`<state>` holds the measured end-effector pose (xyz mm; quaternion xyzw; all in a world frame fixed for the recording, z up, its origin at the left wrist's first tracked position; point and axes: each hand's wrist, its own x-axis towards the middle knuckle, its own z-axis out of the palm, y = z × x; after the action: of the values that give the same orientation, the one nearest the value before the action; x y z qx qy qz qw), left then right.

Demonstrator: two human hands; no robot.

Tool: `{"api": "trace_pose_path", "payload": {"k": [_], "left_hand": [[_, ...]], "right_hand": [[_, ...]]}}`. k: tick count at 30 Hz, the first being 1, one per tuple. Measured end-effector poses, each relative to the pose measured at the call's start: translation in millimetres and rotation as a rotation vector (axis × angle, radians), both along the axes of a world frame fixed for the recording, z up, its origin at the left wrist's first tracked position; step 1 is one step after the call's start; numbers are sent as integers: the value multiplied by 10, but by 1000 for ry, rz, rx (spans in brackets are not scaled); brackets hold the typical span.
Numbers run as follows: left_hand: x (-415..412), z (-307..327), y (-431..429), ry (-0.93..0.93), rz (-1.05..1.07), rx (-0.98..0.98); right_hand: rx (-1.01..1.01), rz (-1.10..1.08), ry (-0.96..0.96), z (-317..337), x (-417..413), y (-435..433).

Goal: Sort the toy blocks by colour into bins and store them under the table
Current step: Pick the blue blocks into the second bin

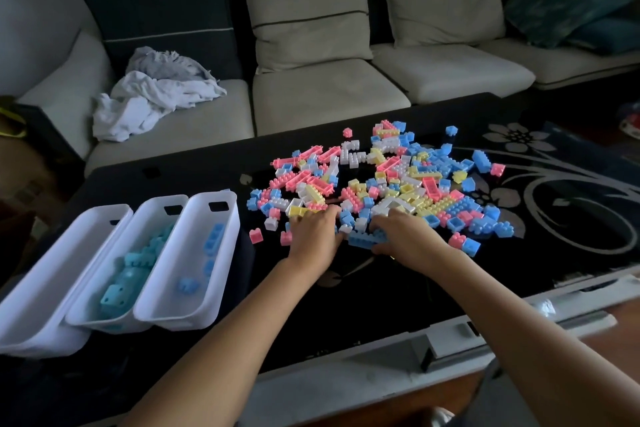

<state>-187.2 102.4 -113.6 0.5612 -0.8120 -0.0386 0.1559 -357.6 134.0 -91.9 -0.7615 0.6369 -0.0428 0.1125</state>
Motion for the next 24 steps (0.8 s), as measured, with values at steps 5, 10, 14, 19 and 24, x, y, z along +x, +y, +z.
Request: {"api": "trace_pose_path", "payload": {"k": [5,10,14,19,24], "left_hand": [[-19,47,-150,-71,-147,48],[-24,126,-206,-142,-255,175],[-64,225,-196,-46,-239,268],[-11,360,-219,250,-130,378],[-67,457,-361,455,24,490]], "right_hand": [[12,3,-177,15,-127,-27],[-80,-152,-477,115,-293,-39],[-49,-257,-854,156,-396,-28],[394,-316,-2042,235,-437,-22],[514,-272,-2323,244,-375,-19]]}}
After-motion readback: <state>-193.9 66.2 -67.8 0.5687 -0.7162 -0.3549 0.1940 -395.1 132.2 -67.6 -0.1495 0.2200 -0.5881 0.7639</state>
